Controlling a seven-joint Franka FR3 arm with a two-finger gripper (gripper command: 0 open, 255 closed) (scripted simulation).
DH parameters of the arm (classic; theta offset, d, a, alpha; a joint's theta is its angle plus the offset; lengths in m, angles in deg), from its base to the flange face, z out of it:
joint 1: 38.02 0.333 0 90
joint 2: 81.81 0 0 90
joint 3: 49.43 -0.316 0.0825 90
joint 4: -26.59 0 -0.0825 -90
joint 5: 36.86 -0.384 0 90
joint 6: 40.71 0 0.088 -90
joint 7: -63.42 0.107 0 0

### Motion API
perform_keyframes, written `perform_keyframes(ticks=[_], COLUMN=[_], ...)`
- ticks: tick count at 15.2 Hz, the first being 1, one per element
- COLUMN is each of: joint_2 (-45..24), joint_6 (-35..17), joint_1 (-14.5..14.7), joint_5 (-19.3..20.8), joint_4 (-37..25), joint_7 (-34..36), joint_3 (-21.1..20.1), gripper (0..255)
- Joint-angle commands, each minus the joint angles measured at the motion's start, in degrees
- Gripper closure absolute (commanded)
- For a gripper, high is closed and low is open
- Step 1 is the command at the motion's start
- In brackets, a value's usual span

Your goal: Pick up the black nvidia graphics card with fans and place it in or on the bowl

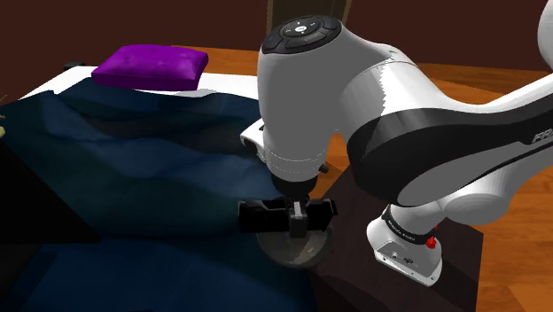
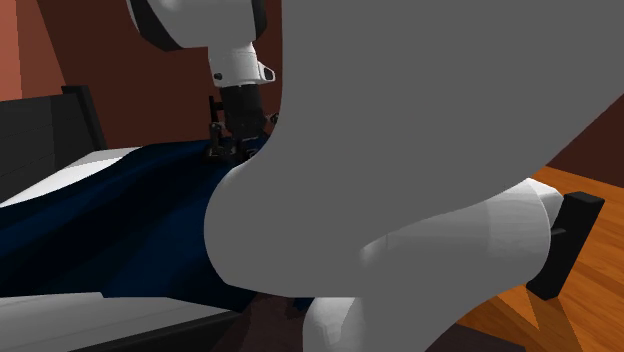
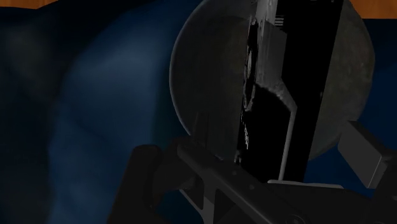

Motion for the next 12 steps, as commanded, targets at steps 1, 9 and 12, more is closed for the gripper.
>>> perform_keyframes(ticks=[1,9,12], joint_2=[0.0,0.9,0.9], joint_6=[0.0,7.5,7.5], joint_1=[0.0,-0.2,-0.2], joint_5=[0.0,0.5,0.5], joint_4=[0.0,-6.7,-6.7], joint_7=[0.0,0.0,0.0], joint_3=[0.0,0.9,0.9], gripper=[0,0,0])
